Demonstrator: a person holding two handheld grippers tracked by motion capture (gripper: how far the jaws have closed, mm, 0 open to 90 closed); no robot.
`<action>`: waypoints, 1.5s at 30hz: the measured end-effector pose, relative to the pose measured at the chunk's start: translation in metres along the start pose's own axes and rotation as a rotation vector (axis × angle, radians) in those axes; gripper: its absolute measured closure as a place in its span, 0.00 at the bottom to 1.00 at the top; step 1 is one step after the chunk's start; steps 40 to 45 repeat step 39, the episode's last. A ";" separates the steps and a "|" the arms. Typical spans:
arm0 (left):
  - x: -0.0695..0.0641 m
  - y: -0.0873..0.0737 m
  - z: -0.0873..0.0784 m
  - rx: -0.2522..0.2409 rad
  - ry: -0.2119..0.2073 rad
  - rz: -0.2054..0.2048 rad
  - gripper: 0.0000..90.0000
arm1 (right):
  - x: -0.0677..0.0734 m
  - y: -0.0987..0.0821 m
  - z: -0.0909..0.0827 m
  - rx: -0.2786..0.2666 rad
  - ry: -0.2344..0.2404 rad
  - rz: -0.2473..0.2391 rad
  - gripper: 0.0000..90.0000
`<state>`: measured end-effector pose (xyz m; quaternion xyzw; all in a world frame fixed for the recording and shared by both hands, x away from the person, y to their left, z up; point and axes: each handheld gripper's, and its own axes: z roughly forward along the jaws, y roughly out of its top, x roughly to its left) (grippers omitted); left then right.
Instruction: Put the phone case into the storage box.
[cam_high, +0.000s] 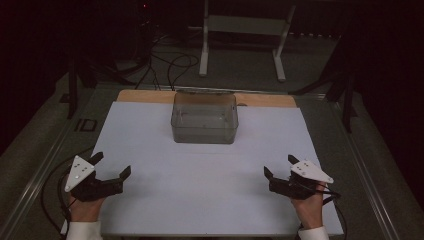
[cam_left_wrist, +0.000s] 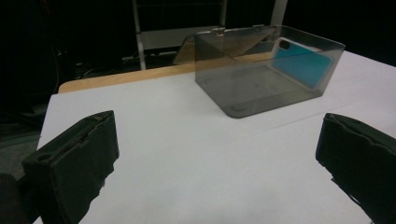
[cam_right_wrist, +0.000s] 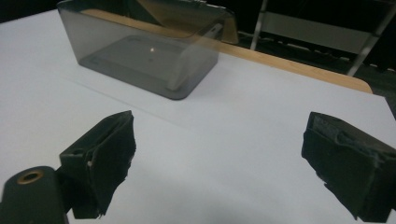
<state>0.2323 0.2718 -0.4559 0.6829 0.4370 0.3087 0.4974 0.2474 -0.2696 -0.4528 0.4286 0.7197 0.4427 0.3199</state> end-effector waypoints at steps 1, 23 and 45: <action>-0.001 0.000 0.000 -0.001 -0.003 0.002 0.00 | -0.001 -0.003 -0.002 -0.008 -0.002 0.008 0.11; -0.004 -0.011 0.001 -0.041 -0.037 0.006 0.00 | -0.013 -0.036 -0.025 -0.093 -0.037 0.049 0.11; -0.009 -0.016 0.008 -0.023 -0.051 0.019 0.00 | -0.021 -0.042 -0.027 -0.104 -0.053 0.075 0.11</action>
